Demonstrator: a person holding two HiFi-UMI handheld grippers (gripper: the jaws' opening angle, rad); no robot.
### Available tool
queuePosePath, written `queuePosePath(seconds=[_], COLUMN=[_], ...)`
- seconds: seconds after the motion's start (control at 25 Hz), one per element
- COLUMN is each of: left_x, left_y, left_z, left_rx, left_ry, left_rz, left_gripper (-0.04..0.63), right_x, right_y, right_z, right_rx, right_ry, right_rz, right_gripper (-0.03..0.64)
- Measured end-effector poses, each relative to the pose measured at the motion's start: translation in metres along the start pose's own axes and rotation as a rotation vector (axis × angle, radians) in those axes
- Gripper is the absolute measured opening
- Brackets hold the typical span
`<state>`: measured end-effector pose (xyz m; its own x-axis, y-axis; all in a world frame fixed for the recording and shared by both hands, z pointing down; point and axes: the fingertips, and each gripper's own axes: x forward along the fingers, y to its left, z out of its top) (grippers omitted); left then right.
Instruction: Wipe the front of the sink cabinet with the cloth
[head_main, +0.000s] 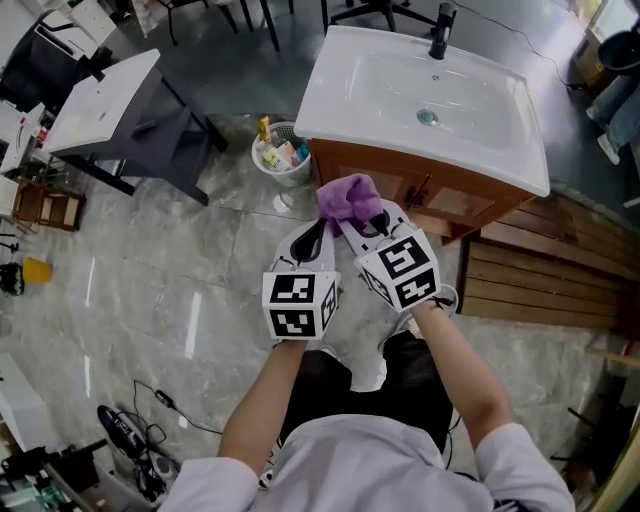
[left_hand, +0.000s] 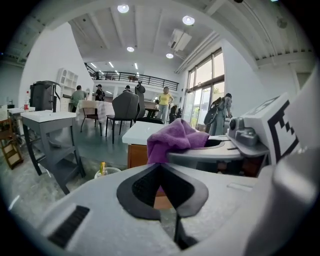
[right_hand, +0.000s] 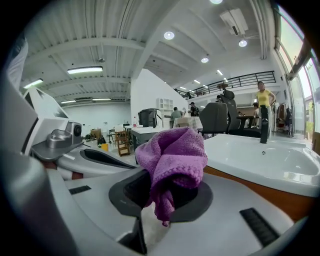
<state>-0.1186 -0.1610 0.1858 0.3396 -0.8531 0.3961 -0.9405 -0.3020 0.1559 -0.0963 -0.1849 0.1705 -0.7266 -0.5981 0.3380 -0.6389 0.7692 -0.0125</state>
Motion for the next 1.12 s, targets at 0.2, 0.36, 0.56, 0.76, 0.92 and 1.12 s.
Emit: queuePosePath(seconds=[0.2,0.36,0.56,0.76,0.92,1.12], left_x=[0.038,0.057,0.079,0.105,0.122,0.139], left_y=[0.025,0.047,0.077,0.097,0.104,0.11], left_z=[-0.02,-0.042,-0.069,-0.087,-0.102,-0.117], left_rx=[-0.012,-0.009,0.005,0.025,0.03,0.06], left_ry=[-0.032,-0.051,-0.057,-0.081,-0.106,-0.159], left_rz=[0.047,0.071,0.096,0.102,0.089,0.068], left_gripper=[0.006,0.006,0.006,0.006,0.006,0.006], right_x=[0.04,0.071,0.114,0.145,0.167,0.184], right_y=[-0.018,-0.02,-0.019,-0.024,-0.027,-0.035], right_z=[-0.027,-0.046,-0.065,-0.081,-0.094,-0.105], right_rx=[-0.02,-0.04,-0.075,-0.109,-0.141,-0.183], right_ry=[-0.025,-0.047,-0.062,-0.09,-0.108,-0.159], right_rz=[0.048,0.074,0.112,0.139,0.153,0.138], right_gripper=[0.072,0.072,0.072,0.072,0.072,0.072])
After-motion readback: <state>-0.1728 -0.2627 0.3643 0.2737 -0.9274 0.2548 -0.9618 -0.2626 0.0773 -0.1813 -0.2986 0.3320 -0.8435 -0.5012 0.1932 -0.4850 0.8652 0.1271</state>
